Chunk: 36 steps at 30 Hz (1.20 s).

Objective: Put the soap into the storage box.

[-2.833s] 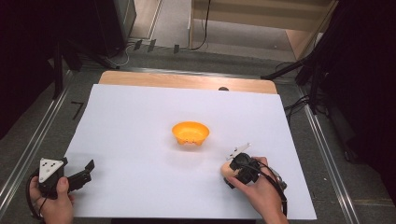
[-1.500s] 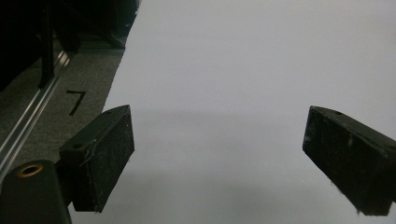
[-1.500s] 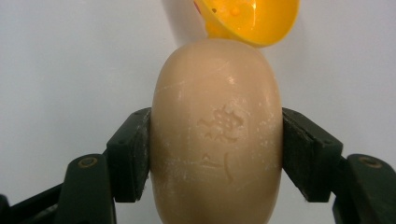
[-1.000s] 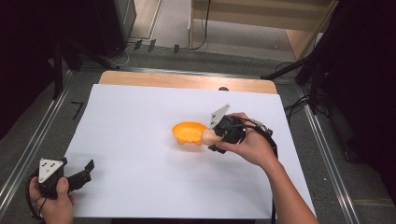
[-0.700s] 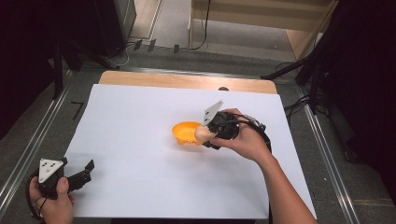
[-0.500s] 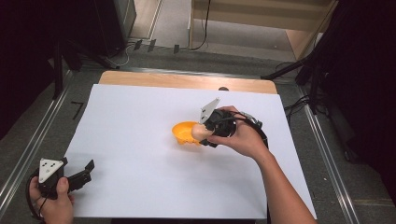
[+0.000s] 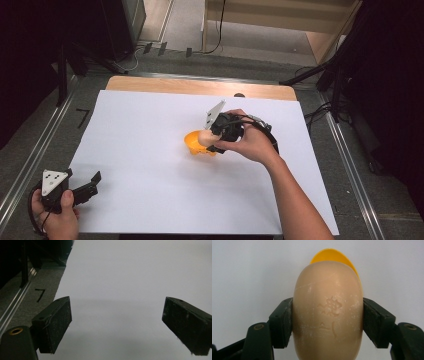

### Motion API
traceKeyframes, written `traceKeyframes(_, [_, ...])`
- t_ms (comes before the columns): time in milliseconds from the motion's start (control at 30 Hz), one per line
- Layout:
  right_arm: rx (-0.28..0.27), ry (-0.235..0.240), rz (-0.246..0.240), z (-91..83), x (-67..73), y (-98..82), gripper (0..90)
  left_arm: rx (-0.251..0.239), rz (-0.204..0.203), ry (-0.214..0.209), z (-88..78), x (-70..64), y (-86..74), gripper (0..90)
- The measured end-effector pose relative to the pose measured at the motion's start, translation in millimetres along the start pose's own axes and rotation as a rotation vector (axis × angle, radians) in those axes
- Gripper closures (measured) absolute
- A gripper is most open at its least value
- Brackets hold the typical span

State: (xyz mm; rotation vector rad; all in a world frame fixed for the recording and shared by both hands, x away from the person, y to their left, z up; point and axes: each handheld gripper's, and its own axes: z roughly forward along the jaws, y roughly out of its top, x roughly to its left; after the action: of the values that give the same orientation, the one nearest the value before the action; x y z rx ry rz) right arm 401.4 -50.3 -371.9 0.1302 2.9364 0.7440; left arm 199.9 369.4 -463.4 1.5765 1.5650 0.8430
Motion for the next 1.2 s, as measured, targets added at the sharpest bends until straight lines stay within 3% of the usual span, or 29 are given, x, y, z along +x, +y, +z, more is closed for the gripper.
traceKeyframes(267, [0.004,0.019,-0.010,8.9,-10.9,8.9,33.1,0.000,-0.002,-0.002,-0.2,0.3,0.0,9.6])
traceKeyframes(800, [0.042,0.048,-0.043,25.7,-15.1,21.5,33.0,-0.001,-0.002,-0.005,-0.6,0.7,-0.1,9.6])
traceKeyframes(1200, [0.061,0.056,-0.015,34.1,-21.5,18.5,32.9,-0.003,-0.001,-0.006,-0.7,0.6,-0.2,9.6])
